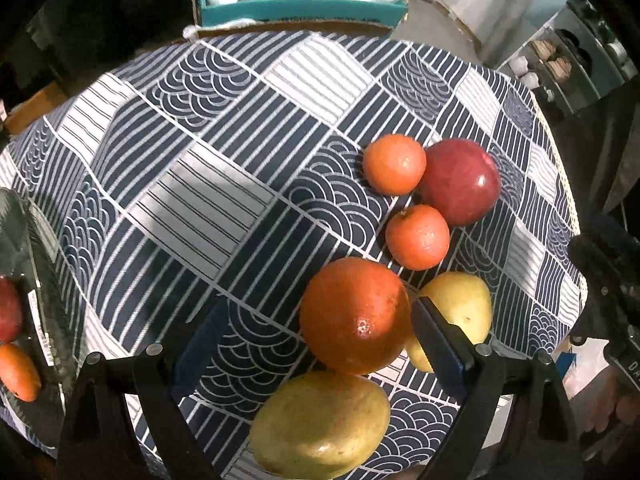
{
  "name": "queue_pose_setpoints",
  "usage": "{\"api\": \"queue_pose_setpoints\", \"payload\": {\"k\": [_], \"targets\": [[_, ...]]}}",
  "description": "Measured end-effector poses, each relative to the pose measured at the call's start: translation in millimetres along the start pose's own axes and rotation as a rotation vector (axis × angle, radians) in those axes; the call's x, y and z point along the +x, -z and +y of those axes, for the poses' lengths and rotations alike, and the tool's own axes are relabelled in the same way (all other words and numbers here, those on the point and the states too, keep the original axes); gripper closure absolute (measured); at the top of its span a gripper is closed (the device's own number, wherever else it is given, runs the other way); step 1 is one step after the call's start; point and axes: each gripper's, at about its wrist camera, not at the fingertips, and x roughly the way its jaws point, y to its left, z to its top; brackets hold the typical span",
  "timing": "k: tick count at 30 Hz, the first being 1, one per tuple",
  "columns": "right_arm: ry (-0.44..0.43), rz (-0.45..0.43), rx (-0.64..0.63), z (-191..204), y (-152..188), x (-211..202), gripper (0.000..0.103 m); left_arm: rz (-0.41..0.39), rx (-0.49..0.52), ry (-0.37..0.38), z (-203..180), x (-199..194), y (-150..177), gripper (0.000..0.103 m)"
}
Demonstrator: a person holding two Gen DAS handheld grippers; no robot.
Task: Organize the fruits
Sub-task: 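Lower the left tool onto an orange while the right tool lowers onto a red apple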
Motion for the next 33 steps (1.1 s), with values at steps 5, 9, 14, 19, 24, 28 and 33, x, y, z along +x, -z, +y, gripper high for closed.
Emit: {"api": "queue_pose_setpoints", "payload": {"k": [5, 9, 14, 19, 24, 28, 33], "targets": [[0.005, 0.013, 0.009, -1.7, -0.6, 7.6, 0.019, 0.038, 0.021, 0.034, -6.7, 9.8, 1.4, 0.02], [0.008, 0.021, 0.008, -1.5, -1.3, 11.5, 0.019, 0.05, 0.016, 0.085, -7.5, 10.7, 0.0, 0.036], [0.005, 0.028, 0.002, 2.1, -4.1, 15.5, 0.019, 0.055, 0.043, 0.097, -12.5, 10.2, 0.4, 0.04], [0.002, 0.033, -0.012, 8.4, -7.2, 21.8, 0.019, 0.019, 0.068, 0.049, -13.7, 5.9, 1.8, 0.041], [-0.02, 0.039, -0.011, 12.6, -12.0, 29.4, 0.019, -0.035, 0.043, 0.008, 1.3, -4.5, -9.1, 0.042], [-0.066, 0.06, 0.012, 11.9, -17.7, 41.1, 0.019, -0.071, 0.021, -0.038, 16.0, -10.1, -19.3, 0.042], [-0.122, 0.098, 0.039, 12.3, -25.2, 61.3, 0.019, -0.099, 0.01, -0.104, 35.5, -11.2, -27.7, 0.042]]}}
